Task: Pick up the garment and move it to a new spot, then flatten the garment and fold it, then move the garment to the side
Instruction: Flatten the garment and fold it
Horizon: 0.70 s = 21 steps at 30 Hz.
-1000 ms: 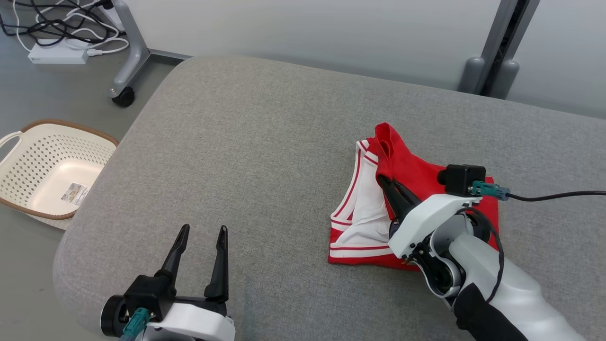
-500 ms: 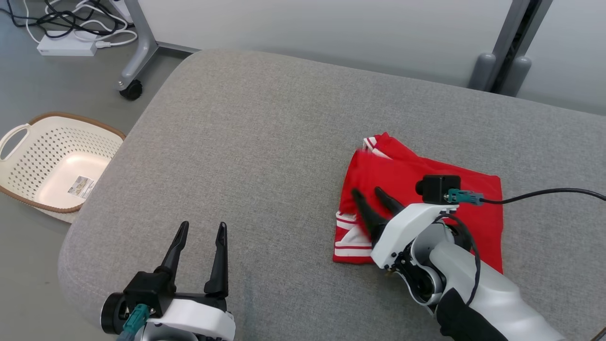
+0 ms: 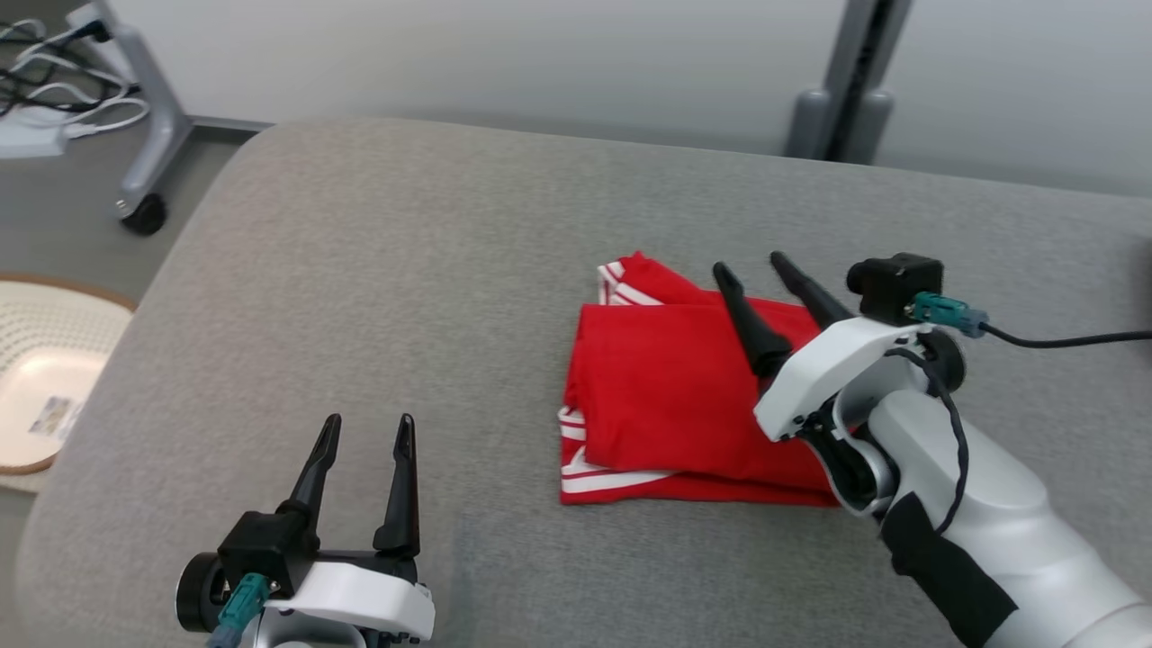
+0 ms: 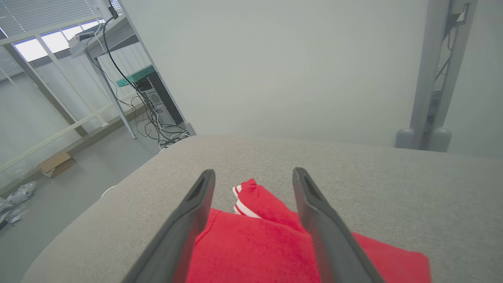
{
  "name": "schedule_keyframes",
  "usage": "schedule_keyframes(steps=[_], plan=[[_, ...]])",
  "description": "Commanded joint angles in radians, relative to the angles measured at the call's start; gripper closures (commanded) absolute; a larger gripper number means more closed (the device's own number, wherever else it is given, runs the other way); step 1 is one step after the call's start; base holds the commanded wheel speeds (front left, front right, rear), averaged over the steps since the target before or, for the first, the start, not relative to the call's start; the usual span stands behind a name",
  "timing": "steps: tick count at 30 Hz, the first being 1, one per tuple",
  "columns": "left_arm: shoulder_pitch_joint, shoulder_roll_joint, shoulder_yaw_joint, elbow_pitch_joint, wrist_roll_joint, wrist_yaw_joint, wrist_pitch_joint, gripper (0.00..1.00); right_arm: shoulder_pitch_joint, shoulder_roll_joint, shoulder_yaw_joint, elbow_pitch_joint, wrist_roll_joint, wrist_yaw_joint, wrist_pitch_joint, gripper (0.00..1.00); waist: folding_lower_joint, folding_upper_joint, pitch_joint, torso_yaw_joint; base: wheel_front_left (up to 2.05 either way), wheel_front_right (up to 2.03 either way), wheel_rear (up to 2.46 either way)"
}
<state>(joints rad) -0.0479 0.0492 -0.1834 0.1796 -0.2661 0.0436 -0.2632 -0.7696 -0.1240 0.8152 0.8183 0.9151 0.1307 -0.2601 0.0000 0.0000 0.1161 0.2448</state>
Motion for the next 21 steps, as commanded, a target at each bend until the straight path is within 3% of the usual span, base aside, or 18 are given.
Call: schedule_keyframes(steps=[1,6,13,21], plan=[[-0.012,0.003,0.006,-0.002,0.005,-0.001,-0.001,0.00,0.002,-0.006,-0.024,-0.010,-0.040,0.000,-0.006,0.00,0.0000,0.0000,0.000,-0.046,0.00,0.00,0.00],[-0.026,0.003,0.018,0.003,-0.007,-0.008,-0.001,0.00,0.062,-0.033,-0.193,-0.063,-0.249,0.000,-0.006,0.00,0.0000,0.0000,-0.002,-0.124,0.00,0.00,0.00],[-0.042,0.004,0.039,0.012,-0.023,-0.002,-0.001,0.00,0.195,-0.015,-0.388,-0.188,-0.550,0.000,-0.006,0.00,0.0000,0.0000,-0.026,-0.237,0.00,0.00,0.00],[-0.038,0.004,0.057,0.026,-0.036,-0.002,-0.001,0.00,0.357,-0.013,-0.506,-0.347,-0.704,0.000,-0.006,0.00,0.0000,0.0000,-0.064,-0.290,0.00,0.00,0.00]])
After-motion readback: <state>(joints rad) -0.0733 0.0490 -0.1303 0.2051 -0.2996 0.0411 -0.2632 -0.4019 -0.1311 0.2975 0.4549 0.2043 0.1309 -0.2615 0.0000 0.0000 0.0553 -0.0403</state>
